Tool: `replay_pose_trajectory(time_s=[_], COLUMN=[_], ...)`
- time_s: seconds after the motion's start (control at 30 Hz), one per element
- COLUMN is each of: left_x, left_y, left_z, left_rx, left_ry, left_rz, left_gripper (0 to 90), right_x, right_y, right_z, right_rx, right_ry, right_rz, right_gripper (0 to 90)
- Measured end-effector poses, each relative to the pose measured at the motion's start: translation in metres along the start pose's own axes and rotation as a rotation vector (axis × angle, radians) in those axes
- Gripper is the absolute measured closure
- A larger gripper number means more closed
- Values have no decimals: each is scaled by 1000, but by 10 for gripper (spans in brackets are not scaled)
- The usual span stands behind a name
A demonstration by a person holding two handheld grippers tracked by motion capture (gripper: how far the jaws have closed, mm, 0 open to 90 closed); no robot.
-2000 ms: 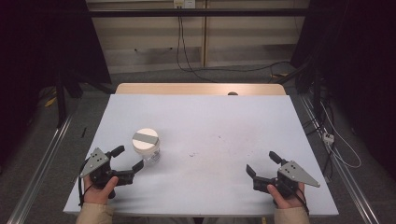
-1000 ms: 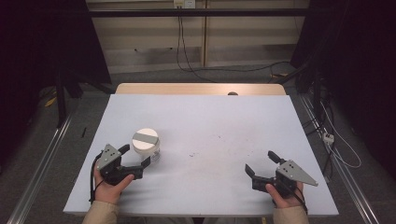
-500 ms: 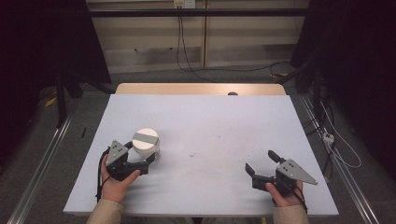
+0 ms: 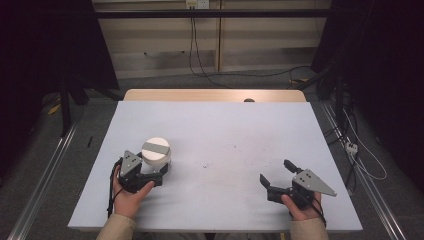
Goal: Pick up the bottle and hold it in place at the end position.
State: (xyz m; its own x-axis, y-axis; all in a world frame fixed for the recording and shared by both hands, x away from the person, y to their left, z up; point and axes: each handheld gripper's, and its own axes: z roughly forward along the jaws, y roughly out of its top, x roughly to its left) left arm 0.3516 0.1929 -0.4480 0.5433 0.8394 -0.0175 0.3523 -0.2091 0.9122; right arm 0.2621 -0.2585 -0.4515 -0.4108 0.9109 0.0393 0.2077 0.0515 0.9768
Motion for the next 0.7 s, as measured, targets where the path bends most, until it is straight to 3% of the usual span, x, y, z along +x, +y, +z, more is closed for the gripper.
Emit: replay_pose_trajectory(time_s=[0.23, 0.4, 0.57, 0.7], left_x=[-9, -9, -10, -10], left_y=[2, 3, 3, 4], left_z=[10, 15, 22, 23], left_rx=[8, -28, -39, -56], left_ry=[18, 55, 50, 37], left_rz=[2, -5, -1, 0], left_gripper=[44, 58, 90, 175], right_x=[0, 1, 1, 0], right_y=[0, 0, 0, 0], right_z=[0, 0, 0, 1], right_rx=[0, 0, -1, 1], right_ry=[-3, 0, 0, 1], right_rz=[1, 1, 0, 1], right_gripper=[38, 39, 40, 40])
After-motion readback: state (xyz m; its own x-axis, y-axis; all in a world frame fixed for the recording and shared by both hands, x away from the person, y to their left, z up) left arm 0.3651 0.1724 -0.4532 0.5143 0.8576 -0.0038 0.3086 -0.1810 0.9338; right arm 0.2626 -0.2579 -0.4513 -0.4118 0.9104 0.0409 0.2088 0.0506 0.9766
